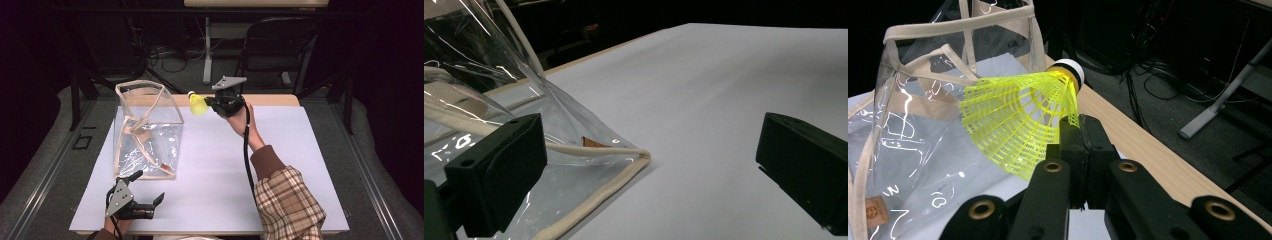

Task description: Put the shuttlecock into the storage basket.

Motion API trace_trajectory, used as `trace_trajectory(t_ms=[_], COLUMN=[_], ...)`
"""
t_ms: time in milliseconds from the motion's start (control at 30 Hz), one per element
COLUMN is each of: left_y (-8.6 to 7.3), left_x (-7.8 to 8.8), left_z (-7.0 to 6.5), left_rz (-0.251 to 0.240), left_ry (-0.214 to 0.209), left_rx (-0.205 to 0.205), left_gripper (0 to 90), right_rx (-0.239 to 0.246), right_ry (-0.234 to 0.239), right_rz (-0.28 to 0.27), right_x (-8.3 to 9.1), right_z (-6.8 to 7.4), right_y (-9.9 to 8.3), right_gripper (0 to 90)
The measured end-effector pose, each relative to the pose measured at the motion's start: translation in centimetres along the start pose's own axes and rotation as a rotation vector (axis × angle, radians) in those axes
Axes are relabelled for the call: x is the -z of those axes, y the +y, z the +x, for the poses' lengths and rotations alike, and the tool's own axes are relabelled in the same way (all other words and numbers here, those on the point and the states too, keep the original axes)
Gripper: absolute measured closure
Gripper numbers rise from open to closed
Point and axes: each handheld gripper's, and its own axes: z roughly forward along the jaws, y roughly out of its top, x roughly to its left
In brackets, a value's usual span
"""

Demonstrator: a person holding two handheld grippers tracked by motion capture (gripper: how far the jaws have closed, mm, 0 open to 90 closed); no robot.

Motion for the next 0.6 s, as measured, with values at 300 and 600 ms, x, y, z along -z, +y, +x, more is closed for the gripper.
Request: trace_trajectory(t_ms=[300, 600], left_y=[0.0, 0.0], left_x=[0.0, 0.0], left_z=[0.0, 0.0], left_rz=[-0.002, -0.002], left_ry=[-0.002, -0.001], left_rx=[0.002, 0.002], left_gripper=[0.0, 0.0], right_rx=[-0.001, 0.005], right_ry=[0.000, 0.002], right_rz=[-0.013, -0.029], right_x=[-0.3, -0.3], right_z=[0.2, 0.3], right_y=[0.6, 1.6], right_gripper=[90.0, 90.0])
